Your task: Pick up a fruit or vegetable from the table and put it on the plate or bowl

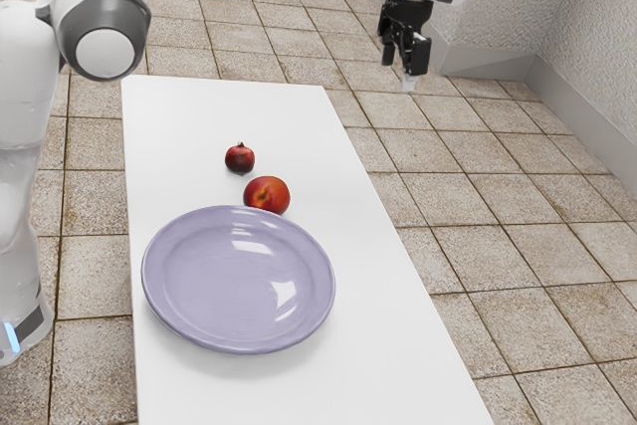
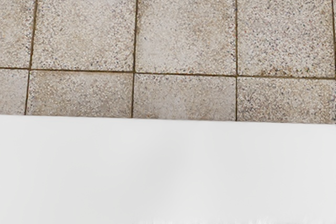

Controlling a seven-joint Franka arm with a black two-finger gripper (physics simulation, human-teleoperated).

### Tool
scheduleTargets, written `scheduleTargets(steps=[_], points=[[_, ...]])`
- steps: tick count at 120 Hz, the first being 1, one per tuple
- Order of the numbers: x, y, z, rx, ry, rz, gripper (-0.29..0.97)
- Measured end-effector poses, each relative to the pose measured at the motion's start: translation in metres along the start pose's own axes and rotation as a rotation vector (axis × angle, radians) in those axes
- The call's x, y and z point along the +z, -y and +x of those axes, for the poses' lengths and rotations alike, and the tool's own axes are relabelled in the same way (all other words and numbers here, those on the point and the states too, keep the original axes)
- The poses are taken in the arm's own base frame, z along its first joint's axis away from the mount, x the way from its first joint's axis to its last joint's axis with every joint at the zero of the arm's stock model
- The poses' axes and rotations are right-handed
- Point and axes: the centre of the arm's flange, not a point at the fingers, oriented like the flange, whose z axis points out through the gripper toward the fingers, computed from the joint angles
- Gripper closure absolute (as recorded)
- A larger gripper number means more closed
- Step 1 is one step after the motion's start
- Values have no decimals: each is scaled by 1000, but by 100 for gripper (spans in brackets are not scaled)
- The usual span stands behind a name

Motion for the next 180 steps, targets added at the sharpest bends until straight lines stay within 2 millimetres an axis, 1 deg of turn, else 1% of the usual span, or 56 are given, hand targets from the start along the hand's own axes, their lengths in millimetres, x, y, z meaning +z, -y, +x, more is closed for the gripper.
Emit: scheduleTargets(steps=[13,20,26,43,46,53,58,62,67,73,80,87,93,100,106,112,122,128,136,150,158,163,168,174,180], points=[[0,-1,-1,18,5,-5,0],[-6,-3,-3,31,-1,-8,0],[-5,0,-4,35,5,-7,0],[44,12,-8,44,120,-19,0],[54,20,-10,33,144,-24,0],[77,46,-18,-6,197,-31,0],[89,63,-24,-31,228,-36,0],[96,72,-29,-44,248,-41,0],[102,78,-36,-50,266,-50,0],[105,75,-41,-40,276,-59,0],[107,58,-44,-11,285,-68,0],[111,47,-59,11,302,-88,0],[117,45,-73,15,316,-102,0],[125,50,-81,8,328,-106,0],[130,59,-85,-7,332,-104,0],[134,73,-87,-30,334,-97,0],[144,102,-95,-83,341,-91,0],[147,123,-100,-119,340,-89,0],[156,145,-114,-161,341,-96,0],[175,171,-142,-214,318,-112,0],[181,184,-149,-238,296,-108,0],[186,186,-150,-242,289,-105,0],[192,183,-149,-236,283,-103,0],[200,173,-147,-219,279,-104,0],[207,160,-144,-195,279,-108,0]])
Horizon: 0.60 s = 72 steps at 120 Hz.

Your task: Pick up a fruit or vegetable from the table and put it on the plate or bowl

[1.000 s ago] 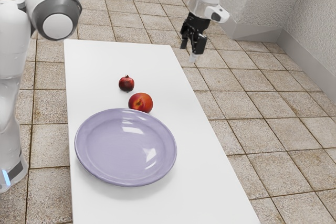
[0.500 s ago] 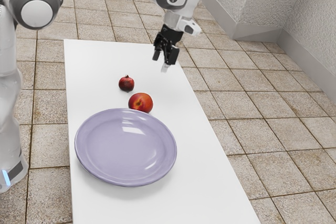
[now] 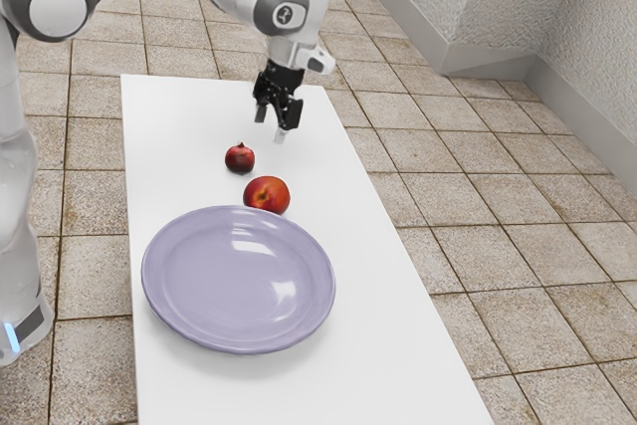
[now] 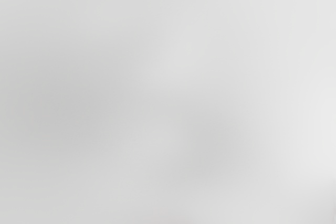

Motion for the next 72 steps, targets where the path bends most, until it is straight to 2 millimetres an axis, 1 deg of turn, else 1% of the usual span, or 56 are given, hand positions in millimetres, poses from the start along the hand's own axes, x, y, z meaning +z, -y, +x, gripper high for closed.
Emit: scheduleTargets(steps=[10,19,26,33,41,50,60,72], points=[[12,-26,3,52,2,2,0],[17,-47,6,96,-3,7,0],[18,-57,8,118,-8,11,0],[18,-61,9,130,-13,14,0],[18,-59,9,130,-18,17,0],[17,-50,9,120,-23,20,0],[14,-35,10,97,-31,24,0],[9,-13,19,56,-53,39,0]])
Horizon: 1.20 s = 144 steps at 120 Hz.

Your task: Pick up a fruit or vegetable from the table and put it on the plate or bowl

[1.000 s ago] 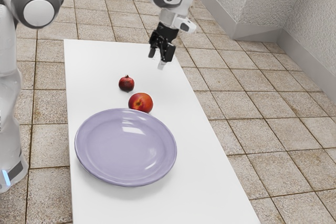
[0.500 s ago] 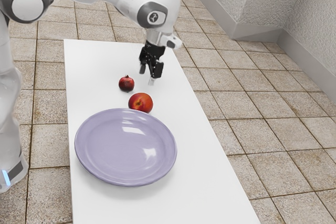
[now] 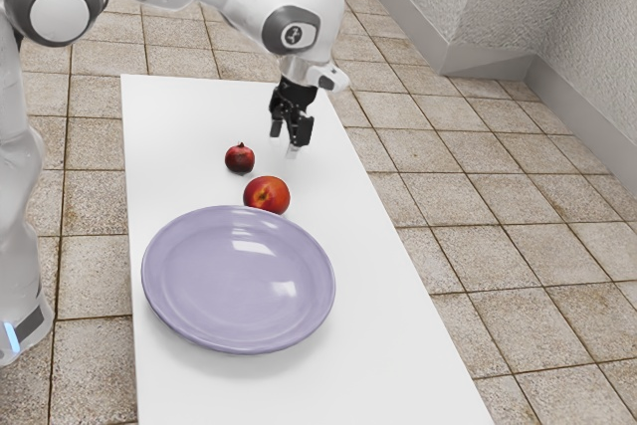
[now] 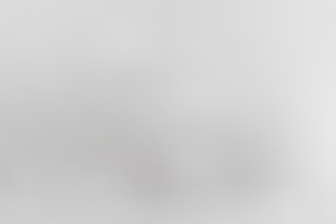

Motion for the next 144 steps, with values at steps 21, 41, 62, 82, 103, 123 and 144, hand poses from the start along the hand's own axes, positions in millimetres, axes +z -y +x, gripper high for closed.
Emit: scheduleTargets(steps=[21,41,62,82,103,123,144], points=[[-8,19,24,-35,-78,35,0],[-11,-45,36,69,-112,17,0],[-4,-62,11,103,-81,-31,0],[5,-49,-3,85,-47,-52,0],[7,-14,-16,25,-40,-60,0],[8,-20,-21,45,-32,-58,0],[7,-4,-33,29,-28,-57,0]])
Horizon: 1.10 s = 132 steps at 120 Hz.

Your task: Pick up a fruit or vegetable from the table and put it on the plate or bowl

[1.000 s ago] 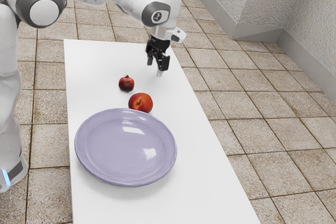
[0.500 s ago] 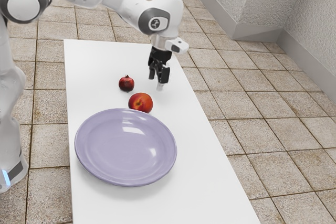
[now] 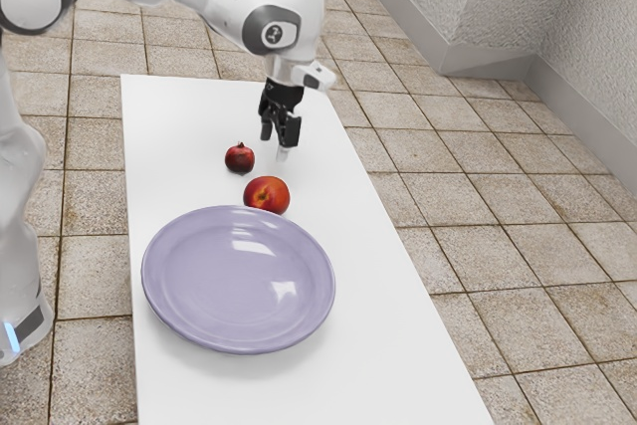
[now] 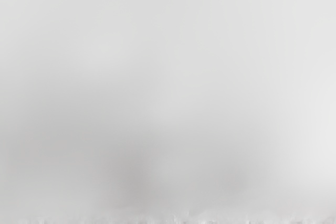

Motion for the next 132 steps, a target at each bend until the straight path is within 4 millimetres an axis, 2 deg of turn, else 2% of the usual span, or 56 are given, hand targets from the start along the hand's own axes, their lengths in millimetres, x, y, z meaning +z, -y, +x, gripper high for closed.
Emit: scheduleTargets(steps=[26,90,104,132], points=[[1,13,-8,-16,4,1,0],[-4,10,-28,15,48,42,0],[2,3,-28,24,72,54,0],[11,8,-28,4,98,82,0]])
